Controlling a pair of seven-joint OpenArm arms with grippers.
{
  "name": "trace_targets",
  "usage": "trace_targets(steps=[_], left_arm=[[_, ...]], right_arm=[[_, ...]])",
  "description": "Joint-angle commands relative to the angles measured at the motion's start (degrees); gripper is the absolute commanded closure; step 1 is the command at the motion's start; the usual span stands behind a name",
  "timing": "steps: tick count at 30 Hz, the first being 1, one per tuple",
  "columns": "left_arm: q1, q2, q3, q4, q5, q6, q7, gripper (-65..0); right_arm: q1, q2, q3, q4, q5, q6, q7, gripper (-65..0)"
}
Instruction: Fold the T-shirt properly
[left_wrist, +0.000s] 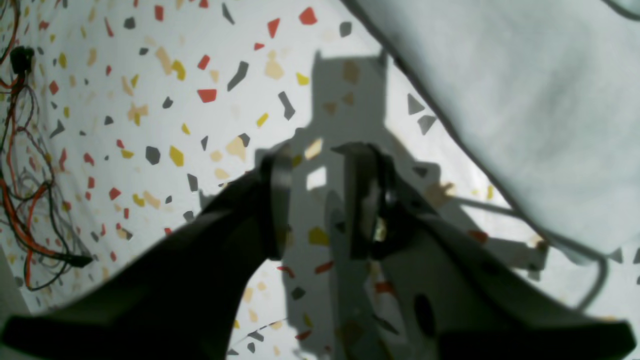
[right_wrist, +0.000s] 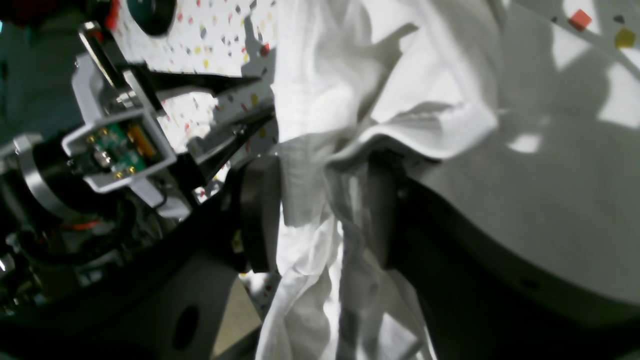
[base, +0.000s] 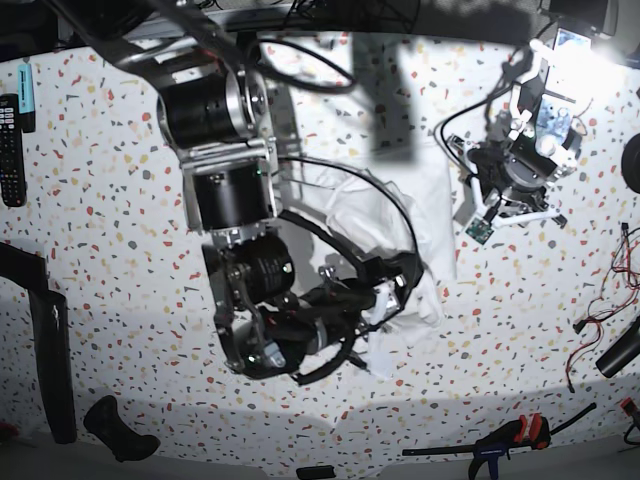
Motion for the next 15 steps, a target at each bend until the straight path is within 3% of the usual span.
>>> trace_targets(steps=[1,4,6,8,12,15], left_arm=[[-1.5,-0.4,-0.3,1.1,0.7,0.4,-0.5,-17.5],[-2.4,-0.4,-0.3,1.1,4.1,0.9,-0.2,-17.5],[-2.9,-0.4,-0.3,1.1,8.3,3.4,-0.1,-17.5],[-3.3,-0.5,-0.3,1.1,13.4,8.2,-0.1,-17.5],[-3.6,-1.5,-0.4,1.1,22.6,18.1,-0.1,-17.5],[-3.6,-3.6,-0.4,1.1,25.0,22.6,0.7,-17.5]], right_arm=[[1.8,-0.4,-1.2,1.0,2.2,-0.3,0.5,-28.0],[1.4,-0.4,-4.9,1.0,4.9,-1.5,0.5,-28.0],[1.4,-0.4,-7.0,1.0,9.3,-1.5,0.5,-28.0],[1.6,-0.4,-8.4,1.0,13.4,-1.2,0.5,-28.0],[1.5,-0.4,-9.0,1.0,13.2,-0.8,0.5,-28.0],[1.6,-0.4,-9.0,1.0,14.2,-0.8,0.5,-28.0]])
